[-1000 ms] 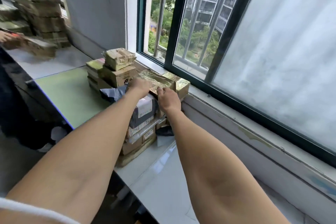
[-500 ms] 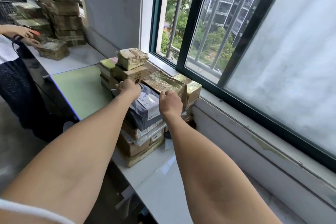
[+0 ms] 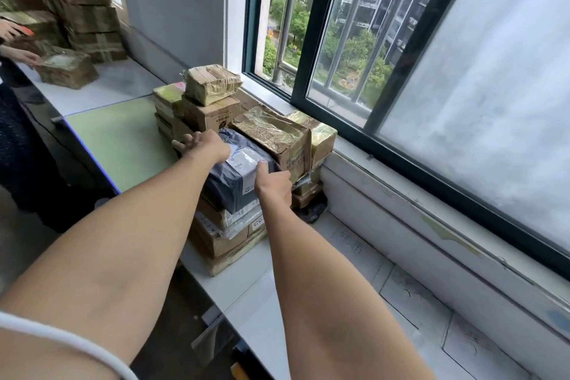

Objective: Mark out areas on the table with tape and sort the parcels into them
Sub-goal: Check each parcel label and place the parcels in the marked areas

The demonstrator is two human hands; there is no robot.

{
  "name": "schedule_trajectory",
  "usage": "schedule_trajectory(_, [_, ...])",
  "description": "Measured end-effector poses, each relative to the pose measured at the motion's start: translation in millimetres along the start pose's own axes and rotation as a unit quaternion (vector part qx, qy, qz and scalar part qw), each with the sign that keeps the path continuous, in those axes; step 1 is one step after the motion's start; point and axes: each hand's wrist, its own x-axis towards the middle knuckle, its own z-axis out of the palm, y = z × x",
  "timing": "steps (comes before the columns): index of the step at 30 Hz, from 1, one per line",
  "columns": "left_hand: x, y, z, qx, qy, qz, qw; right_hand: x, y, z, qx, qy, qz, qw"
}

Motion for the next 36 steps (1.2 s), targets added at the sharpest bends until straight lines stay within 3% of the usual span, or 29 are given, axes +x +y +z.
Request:
schedule_trajectory(7, [6,-6,7,-0.031,-0.023,-0.003,0.999,6,1,13,0.150,-0.106,0.091,0.979])
schedule_trajectory(13, [8,-16,11,-0.034,-0.008,-0.007,0.999,9,3,14,0.183,-0.209,0.132,0.952])
schedule_trajectory(23, [8,-23,-1,-0.125,0.029,-0.123,0.984,-1,1,16,0.186,-0.224,0.056,0.955])
schedule_trajectory(26, [8,-26,-8,-0.162,0.045,-0.095,0.981,-4,-14,3,0.178,-0.245,-0.007,0.953])
schedule_trajectory(31, [2,-35,-21,-0.172,0.067,0.042,0.982,-1,-35,-36,0.113,-0.304,-0.057,0.944])
schedule_trajectory(34, [-13,-28,-28,-0.219,0.014,0.101,0.970,0,-38,-60,0.066,-0.343,-0.065,0.935])
schedule_trajectory(36, [-28,-22,-30,-0.307,-0.081,0.096,0.943,2,-36,-77,0.034,-0.364,-0.070,0.928])
